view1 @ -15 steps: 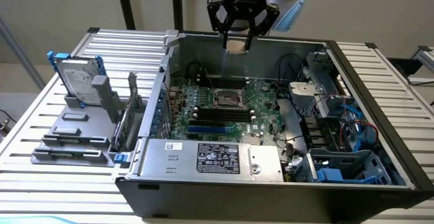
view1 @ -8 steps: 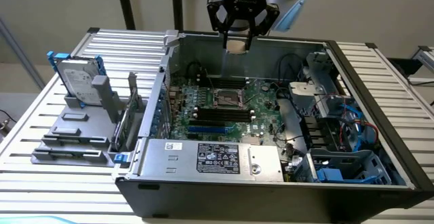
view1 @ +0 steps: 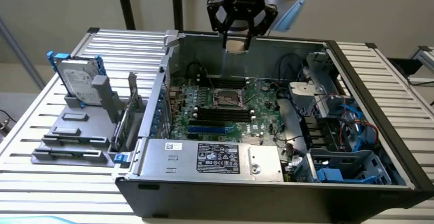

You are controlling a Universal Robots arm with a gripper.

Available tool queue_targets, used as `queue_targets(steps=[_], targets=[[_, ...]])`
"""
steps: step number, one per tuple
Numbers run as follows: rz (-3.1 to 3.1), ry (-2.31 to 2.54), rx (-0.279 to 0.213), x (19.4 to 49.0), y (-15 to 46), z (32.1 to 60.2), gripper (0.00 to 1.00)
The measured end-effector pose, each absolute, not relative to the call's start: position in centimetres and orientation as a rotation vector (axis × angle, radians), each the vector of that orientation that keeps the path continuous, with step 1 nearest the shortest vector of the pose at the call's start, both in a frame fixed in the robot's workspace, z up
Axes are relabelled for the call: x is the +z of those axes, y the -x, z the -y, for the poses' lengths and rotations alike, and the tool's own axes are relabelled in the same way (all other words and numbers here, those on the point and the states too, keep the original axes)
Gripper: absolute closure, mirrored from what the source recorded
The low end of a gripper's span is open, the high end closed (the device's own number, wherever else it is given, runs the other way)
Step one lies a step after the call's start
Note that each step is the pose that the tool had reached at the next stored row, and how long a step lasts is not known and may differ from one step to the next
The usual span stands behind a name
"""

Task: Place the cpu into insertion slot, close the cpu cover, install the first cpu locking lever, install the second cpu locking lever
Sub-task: 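Place the cpu into insertion slot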

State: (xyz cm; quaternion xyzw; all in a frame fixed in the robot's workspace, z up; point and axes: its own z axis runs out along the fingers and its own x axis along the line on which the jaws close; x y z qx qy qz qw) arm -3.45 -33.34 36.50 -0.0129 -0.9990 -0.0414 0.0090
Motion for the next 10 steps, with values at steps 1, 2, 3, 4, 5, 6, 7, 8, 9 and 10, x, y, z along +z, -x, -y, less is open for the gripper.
queue_targets(steps=[1, 2, 3, 4, 5, 6, 7, 8, 9, 10], targets=[[3.121, 0.04, -0.125, 36.4, 3.5, 33.1, 0.46], [3.121, 0.04, -0.121, 36.2, 3.5, 32.8, 0.46], [3.121, 0.04, -0.116, 36.1, 3.5, 32.6, 0.46], [3.122, 0.04, -0.111, 35.9, 3.5, 32.3, 0.46], [3.122, 0.04, -0.107, 35.8, 3.5, 32.1, 0.46], [3.122, 0.04, -0.101, 35.7, 3.5, 31.9, 0.46], [3.123, 0.041, -0.094, 35.6, 3.5, 31.7, 0.46], [3.123, 0.041, -0.087, 35.4, 3.5, 31.5, 0.46], [3.123, 0.04, -0.081, 35.3, 3.5, 31.5, 0.46], [3.123, 0.042, -0.076, 35.2, 3.5, 31.4, 0.46]])
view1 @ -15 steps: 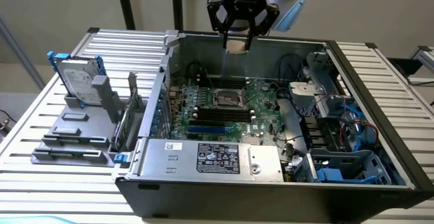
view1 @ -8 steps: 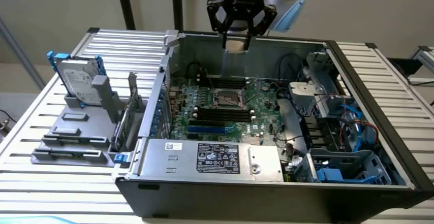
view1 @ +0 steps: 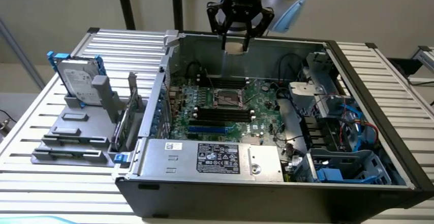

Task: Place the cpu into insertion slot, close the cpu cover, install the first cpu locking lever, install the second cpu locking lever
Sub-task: 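Place the cpu into insertion slot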

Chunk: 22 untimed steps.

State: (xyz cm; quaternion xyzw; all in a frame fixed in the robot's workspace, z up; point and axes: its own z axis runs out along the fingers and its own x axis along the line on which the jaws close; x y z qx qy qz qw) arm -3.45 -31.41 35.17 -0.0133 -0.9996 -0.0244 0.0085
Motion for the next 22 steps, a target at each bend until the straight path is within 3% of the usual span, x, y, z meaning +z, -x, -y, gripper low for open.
queue_targets(steps=[22], targets=[[3.066, 0.645, -0.079, 34.0, 3.5, 31.4, 0.46]])
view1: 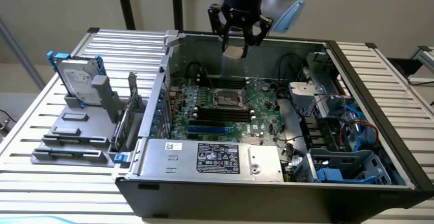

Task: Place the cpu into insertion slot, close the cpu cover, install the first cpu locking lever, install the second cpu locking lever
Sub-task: 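Place the cpu into insertion slot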

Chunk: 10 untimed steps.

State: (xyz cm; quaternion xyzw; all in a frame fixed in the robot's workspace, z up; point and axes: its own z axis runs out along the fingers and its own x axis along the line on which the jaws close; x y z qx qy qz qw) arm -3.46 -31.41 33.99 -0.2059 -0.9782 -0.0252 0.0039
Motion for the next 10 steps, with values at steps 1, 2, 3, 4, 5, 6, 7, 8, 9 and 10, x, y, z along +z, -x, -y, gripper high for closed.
queue_targets(steps=[1, 2, 3, 4, 5, 6, 7, 8, 9, 10], targets=[[3.06, 0.673, -0.079, 33.95, 3.45, 31.41, 0.46], [3.055, 0.7, -0.079, 33.92, 3.45, 31.41, 0.46], [3.049, 0.728, -0.079, 33.88, 3.45, 31.41, 0.46], [3.042, 0.755, -0.079, 33.85, 3.45, 31.41, 0.46], [3.035, 0.785, -0.079, 33.82, 3.45, 31.41, 0.46], [3.028, 0.813, -0.08, 33.78, 3.45, 31.41, 0.46], [3.021, 0.84, -0.08, 33.75, 3.45, 31.4, 0.46], [3.014, 0.867, -0.08, 33.71, 3.45, 31.41, 0.46], [3.007, 0.894, -0.08, 33.68, 3.45, 31.41, 0.46], [2.999, 0.922, -0.08, 33.65, 3.45, 31.41, 0.46]])
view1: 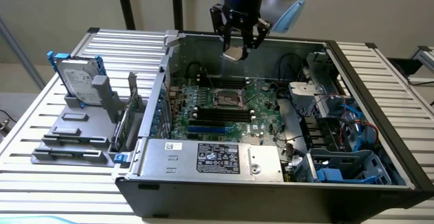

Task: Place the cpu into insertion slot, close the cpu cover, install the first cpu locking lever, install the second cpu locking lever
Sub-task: 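Place the cpu into insertion slot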

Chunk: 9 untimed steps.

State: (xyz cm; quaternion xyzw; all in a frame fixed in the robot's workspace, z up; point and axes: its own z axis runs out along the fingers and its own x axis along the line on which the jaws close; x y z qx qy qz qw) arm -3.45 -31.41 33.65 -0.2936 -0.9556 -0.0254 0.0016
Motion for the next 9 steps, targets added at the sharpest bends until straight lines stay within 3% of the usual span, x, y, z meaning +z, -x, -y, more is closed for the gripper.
queue_targets(steps=[9], targets=[[2.917, 1.166, -0.08, 33.36, 3.45, 31.41, 0.46]])
